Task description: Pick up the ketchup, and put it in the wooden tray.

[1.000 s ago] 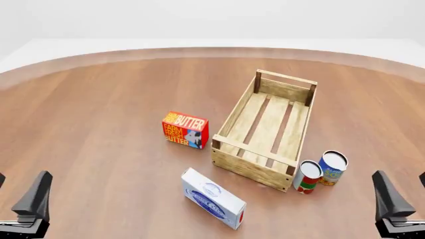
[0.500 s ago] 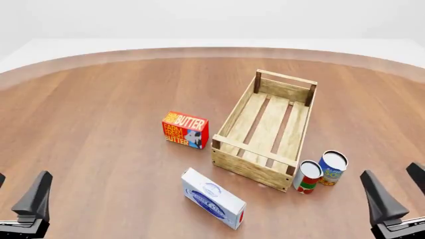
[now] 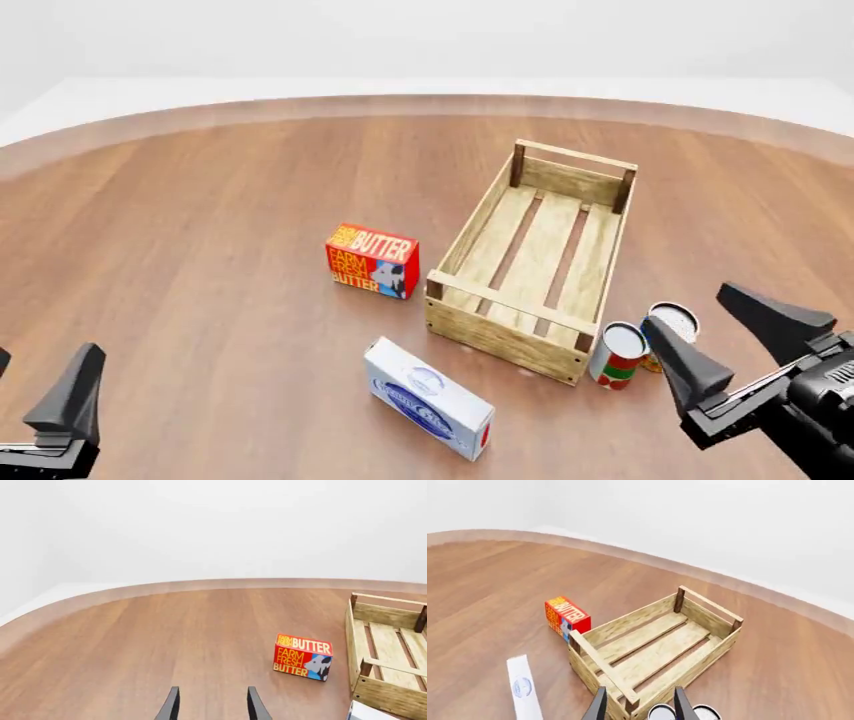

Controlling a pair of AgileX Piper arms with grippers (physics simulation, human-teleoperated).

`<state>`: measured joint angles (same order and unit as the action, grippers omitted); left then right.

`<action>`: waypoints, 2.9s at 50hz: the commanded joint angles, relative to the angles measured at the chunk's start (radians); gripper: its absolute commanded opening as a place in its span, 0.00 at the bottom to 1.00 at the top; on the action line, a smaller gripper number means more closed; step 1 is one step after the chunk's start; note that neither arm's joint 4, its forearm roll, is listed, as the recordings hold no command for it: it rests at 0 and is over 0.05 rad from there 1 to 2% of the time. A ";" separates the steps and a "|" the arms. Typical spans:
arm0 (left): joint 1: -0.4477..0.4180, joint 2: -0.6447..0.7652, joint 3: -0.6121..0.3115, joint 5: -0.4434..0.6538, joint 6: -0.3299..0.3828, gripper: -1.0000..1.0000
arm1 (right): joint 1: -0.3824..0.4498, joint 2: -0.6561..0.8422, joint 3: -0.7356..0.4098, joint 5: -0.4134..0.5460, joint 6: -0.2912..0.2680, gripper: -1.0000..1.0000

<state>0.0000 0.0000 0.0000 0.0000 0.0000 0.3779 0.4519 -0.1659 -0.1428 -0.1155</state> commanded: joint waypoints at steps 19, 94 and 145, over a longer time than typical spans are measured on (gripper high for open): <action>0.000 0.000 0.000 0.000 0.000 1.00 | 0.309 0.427 -0.244 -0.021 -0.032 1.00; 0.000 0.000 0.000 0.000 0.000 1.00 | 0.857 1.115 -0.647 -0.194 -0.011 1.00; 0.000 0.000 0.000 0.000 0.000 1.00 | 1.048 1.371 -0.884 -0.166 0.026 1.00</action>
<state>0.0000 0.0000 0.0000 0.0000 0.0000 1.3936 1.7732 -1.0073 -0.3143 -0.0981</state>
